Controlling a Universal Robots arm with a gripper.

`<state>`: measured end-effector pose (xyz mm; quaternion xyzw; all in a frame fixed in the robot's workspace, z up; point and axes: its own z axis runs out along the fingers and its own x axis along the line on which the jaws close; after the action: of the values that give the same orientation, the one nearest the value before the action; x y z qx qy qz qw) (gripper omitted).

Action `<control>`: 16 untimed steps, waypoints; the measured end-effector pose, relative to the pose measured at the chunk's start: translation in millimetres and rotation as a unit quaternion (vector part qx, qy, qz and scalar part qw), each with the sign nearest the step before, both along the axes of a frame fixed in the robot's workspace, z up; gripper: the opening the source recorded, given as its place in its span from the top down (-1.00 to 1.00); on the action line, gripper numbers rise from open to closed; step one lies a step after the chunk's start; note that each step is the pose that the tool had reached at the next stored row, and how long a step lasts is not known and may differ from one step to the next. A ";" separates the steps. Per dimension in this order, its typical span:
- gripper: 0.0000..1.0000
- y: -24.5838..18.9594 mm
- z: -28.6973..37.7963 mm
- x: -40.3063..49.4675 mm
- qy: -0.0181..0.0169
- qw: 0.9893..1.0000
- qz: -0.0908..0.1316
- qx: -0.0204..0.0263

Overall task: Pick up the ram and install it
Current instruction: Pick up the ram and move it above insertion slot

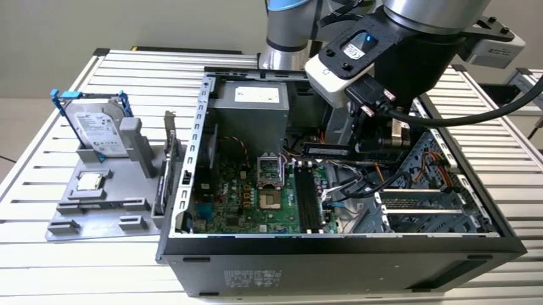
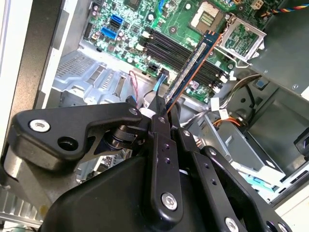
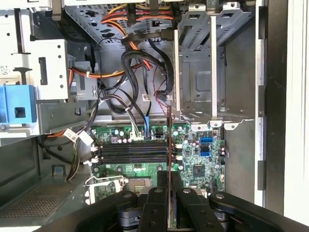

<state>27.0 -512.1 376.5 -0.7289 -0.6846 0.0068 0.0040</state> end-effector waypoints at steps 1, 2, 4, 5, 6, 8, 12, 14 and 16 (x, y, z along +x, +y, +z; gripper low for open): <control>1.00 0.0 0.0 0.0 0.000 1.000 0.000 0.000; 1.00 0.0 0.0 0.0 0.000 1.000 0.000 0.000; 1.00 0.0 0.0 0.0 0.000 1.000 0.000 0.000; 1.00 0.0 0.0 0.0 0.000 1.000 0.000 0.000; 1.00 0.0 0.0 0.0 0.000 1.000 0.000 0.000; 1.00 0.0 0.0 0.0 0.000 1.000 -0.001 0.000; 1.00 0.0 0.0 0.0 0.000 1.000 -0.007 0.000; 1.00 0.0 0.0 0.0 0.000 1.000 -0.011 0.000; 1.00 0.0 0.0 0.0 0.000 1.000 -0.017 0.000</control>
<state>27.1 -512.1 376.5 -0.7405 -0.6721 0.0068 0.0041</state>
